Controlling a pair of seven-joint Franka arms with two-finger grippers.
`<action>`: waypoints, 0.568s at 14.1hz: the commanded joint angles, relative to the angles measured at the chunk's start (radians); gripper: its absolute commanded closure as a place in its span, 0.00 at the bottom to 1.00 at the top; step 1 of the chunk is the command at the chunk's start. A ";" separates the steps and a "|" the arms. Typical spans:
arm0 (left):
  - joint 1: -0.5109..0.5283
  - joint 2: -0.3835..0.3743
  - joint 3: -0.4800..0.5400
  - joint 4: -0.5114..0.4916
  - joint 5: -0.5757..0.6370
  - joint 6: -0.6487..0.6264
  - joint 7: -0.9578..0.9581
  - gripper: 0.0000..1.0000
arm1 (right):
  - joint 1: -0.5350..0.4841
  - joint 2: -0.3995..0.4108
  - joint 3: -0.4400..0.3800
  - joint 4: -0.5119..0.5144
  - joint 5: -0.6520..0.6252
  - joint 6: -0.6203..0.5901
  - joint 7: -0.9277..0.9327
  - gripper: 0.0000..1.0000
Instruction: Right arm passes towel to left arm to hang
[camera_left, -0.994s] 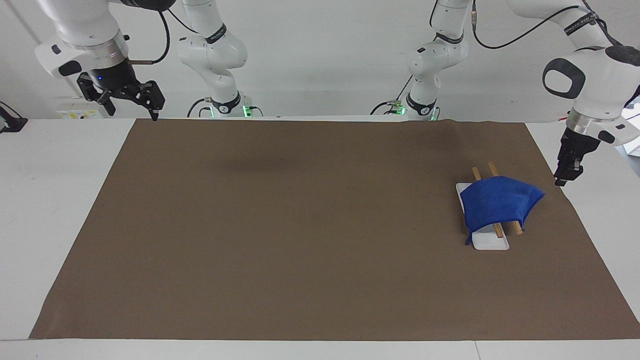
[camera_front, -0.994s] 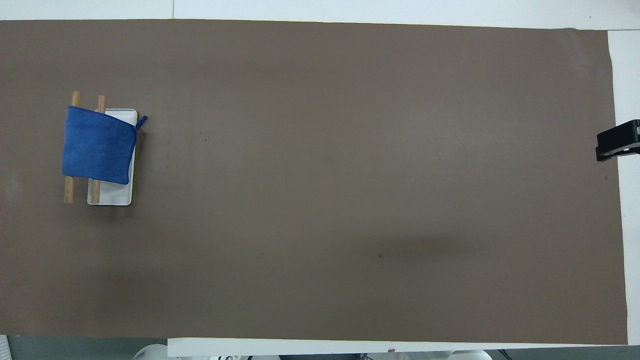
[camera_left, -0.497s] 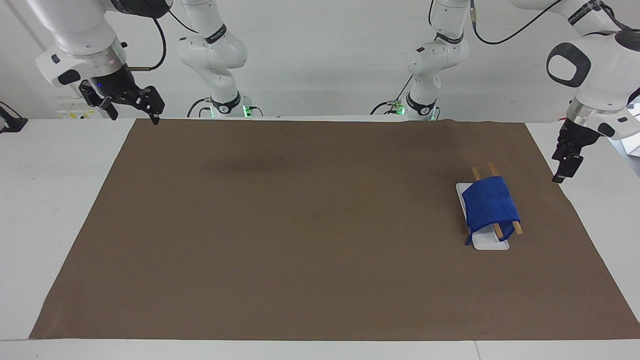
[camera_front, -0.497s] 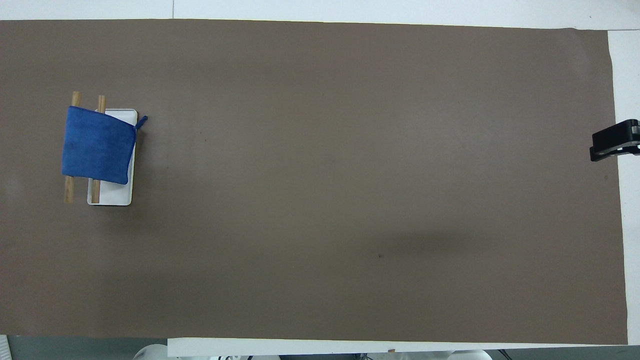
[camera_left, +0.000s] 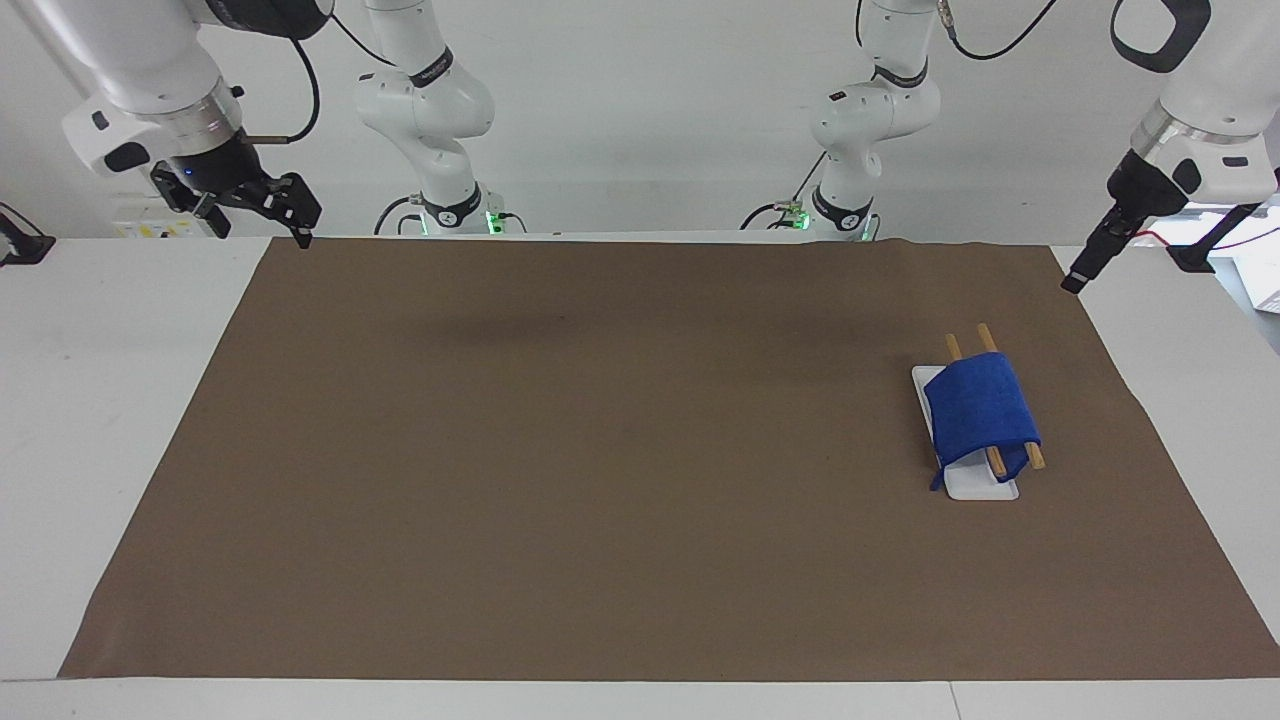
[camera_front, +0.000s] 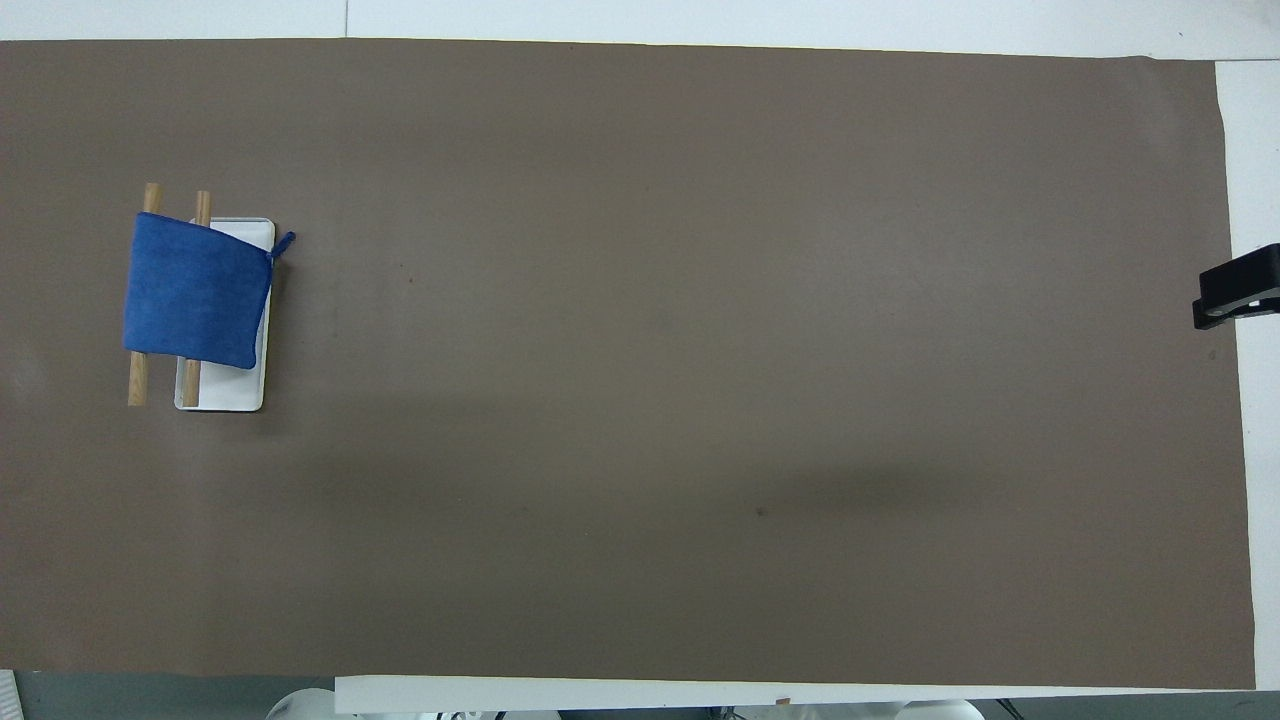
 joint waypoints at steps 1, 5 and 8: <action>-0.001 0.011 -0.006 0.060 -0.005 -0.096 0.275 0.00 | -0.018 -0.013 0.002 -0.018 0.017 -0.005 -0.025 0.00; -0.028 0.030 -0.019 0.065 -0.005 -0.108 0.333 0.00 | -0.007 -0.013 0.004 -0.018 0.017 -0.005 -0.025 0.00; -0.079 0.186 -0.019 0.224 -0.011 -0.184 0.333 0.00 | -0.009 -0.013 0.004 -0.018 0.017 -0.005 -0.025 0.00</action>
